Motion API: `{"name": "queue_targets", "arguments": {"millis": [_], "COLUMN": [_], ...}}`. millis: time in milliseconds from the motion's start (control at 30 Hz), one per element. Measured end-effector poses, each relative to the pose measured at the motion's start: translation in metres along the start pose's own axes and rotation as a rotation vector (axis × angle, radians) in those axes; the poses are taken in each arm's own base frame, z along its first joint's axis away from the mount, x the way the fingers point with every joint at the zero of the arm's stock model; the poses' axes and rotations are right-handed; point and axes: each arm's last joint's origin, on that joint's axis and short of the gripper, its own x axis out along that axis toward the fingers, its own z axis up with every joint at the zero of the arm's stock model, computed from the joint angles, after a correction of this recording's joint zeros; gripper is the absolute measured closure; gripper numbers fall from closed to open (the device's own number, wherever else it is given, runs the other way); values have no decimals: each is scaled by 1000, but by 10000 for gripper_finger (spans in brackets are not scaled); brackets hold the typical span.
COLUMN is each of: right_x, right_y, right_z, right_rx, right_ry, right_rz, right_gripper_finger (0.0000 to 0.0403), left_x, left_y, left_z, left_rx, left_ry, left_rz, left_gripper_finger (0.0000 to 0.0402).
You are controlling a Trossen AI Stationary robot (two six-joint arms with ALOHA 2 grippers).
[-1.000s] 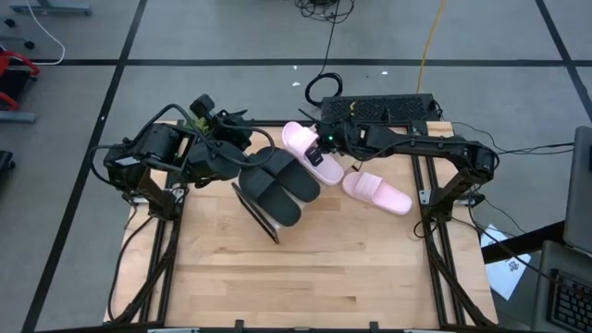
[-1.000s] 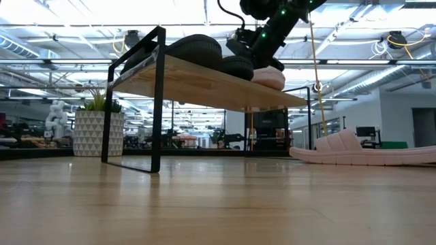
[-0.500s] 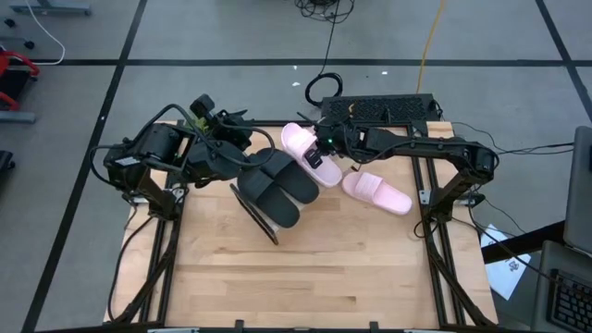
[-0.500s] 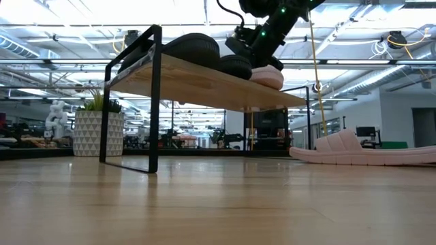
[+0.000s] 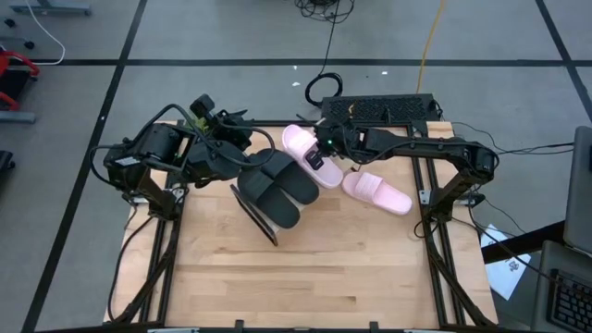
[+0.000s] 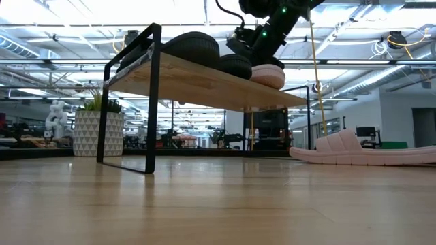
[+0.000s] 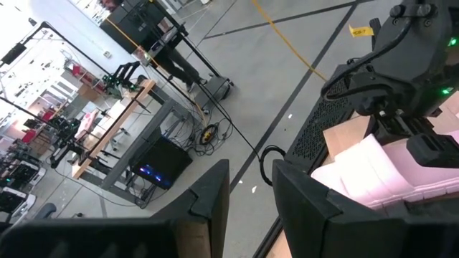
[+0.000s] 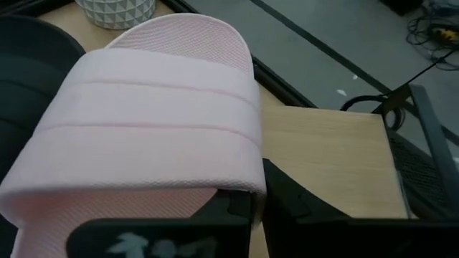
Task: Pick and place slides into the shelf
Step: Put the left pink slide on the shelf
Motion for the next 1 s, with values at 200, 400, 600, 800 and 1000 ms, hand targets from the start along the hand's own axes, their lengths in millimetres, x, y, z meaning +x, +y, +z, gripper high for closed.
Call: {"name": "queue_targets", "arguments": {"millis": [200,400,600,800,1000], "right_x": [0,-1,-3,-3,-3], "right_y": [-3,-2,2,3,3], "right_z": [1,3,5,5,5], "right_rx": [-9,-15,1,21,33], "right_ry": [6,-6,-32,-35,-28], "right_rz": [-23,-20,-5,6,27], "right_gripper_finger": [402,402,402,402,402], "left_x": [0,0,0,0,0], "left_y": [0,0,0,0,0], "left_z": [0,0,0,0,0], "left_rx": [0,0,0,0,0], "left_ry": [0,0,0,0,0], "left_rz": [0,0,0,0,0], "left_gripper_finger": [289,289,289,289,289]}}
